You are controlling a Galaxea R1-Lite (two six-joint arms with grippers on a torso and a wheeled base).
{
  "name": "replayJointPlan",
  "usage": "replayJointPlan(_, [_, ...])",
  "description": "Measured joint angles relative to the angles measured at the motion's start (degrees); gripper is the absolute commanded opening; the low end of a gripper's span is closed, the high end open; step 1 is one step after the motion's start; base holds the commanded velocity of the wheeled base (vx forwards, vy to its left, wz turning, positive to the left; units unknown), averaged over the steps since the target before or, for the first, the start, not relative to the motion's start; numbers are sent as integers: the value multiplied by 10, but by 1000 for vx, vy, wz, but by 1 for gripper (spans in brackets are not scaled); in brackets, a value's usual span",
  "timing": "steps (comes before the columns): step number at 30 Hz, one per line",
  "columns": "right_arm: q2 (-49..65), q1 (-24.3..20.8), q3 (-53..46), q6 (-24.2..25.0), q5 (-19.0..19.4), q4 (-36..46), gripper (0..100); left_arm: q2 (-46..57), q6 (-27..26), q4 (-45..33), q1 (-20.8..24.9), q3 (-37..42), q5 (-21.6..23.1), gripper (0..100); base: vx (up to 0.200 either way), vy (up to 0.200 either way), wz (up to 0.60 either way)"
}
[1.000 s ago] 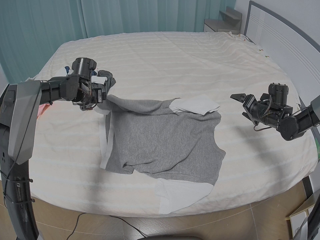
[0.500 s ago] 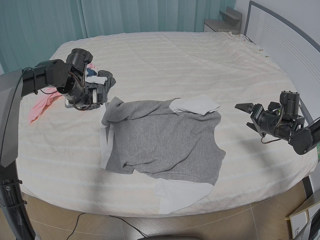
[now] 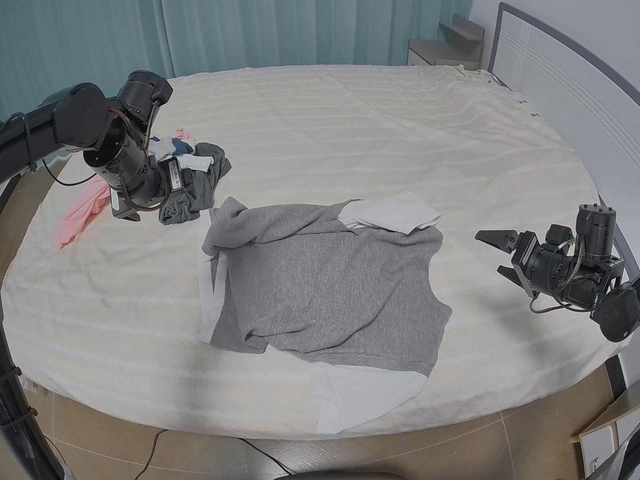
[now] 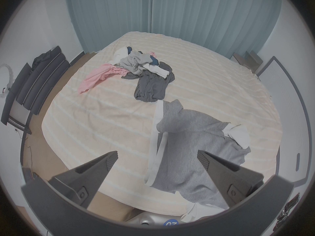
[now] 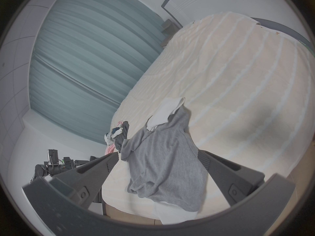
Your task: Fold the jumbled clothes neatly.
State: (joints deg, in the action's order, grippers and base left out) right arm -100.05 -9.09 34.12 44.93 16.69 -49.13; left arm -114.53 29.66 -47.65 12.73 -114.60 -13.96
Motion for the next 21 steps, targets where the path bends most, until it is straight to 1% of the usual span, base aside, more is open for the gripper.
replayJointPlan(3, [-1, 2, -10, 0, 12, -9, 100, 3, -2, -1, 9, 0, -3, 100, 200, 0, 0])
replayJointPlan(6, [-7, 8, -14, -1, 24, -10, 100, 5, 1, -1, 15, 0, -4, 100, 0, 0, 0])
replayJointPlan(15, [-55, 37, -16, -1, 88, -11, 100, 6, 19, -13, 19, 0, -4, 100, 0, 0, 0])
replayJointPlan(21, [-80, 43, -17, -6, 102, -11, 100, 8, 28, -15, 17, 0, -6, 100, 200, 0, 0])
